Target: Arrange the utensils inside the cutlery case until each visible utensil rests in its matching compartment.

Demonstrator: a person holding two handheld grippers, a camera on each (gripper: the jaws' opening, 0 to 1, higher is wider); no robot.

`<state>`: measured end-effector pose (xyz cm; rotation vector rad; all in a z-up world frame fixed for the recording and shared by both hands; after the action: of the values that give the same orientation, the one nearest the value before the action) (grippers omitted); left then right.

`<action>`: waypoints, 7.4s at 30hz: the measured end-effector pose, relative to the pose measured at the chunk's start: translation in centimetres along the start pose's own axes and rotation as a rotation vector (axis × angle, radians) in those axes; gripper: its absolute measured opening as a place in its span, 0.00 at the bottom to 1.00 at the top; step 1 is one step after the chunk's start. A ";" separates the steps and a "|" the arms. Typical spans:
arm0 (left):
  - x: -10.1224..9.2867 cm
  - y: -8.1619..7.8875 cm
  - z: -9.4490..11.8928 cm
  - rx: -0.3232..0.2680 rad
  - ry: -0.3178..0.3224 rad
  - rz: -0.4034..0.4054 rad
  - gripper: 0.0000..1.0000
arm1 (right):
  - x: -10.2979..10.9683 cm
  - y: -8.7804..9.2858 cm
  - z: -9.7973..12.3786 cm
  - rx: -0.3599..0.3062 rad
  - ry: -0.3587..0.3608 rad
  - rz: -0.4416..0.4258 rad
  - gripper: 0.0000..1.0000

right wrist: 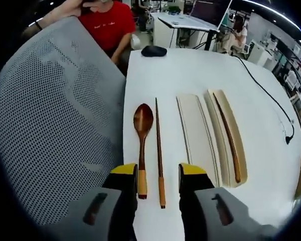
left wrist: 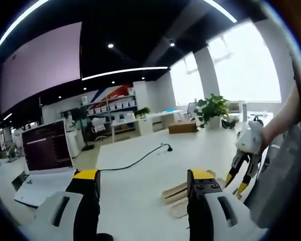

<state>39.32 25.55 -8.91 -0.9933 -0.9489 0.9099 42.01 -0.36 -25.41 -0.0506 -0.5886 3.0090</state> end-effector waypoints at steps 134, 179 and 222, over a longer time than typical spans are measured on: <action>0.6 0.5 0.2 0.020 -0.008 0.069 0.73 | -3.4 -3.7 -3.8 0.196 -0.048 0.034 0.00; 0.6 0.5 0.2 0.016 -0.006 0.074 0.73 | -10.4 -2.5 0.3 0.281 0.096 0.013 0.00; 0.7 0.5 0.2 0.014 -0.011 0.080 0.73 | -13.6 -7.5 0.9 0.288 0.130 0.079 0.00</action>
<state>39.26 26.42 -9.19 -1.0210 -0.9165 0.9888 56.05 5.10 -21.49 -0.2553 -0.1428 3.1015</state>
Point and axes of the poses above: the point that each gripper's makers call its tool centre point, and the gripper's own axes: z roughly backward along the fingers, x roughly to its left, y roughly out of its underside, the point moved 6 cm from there along z, roughly backward along the fingers, and after that the axes turned 6 degrees about x, right-handed, at the moved point
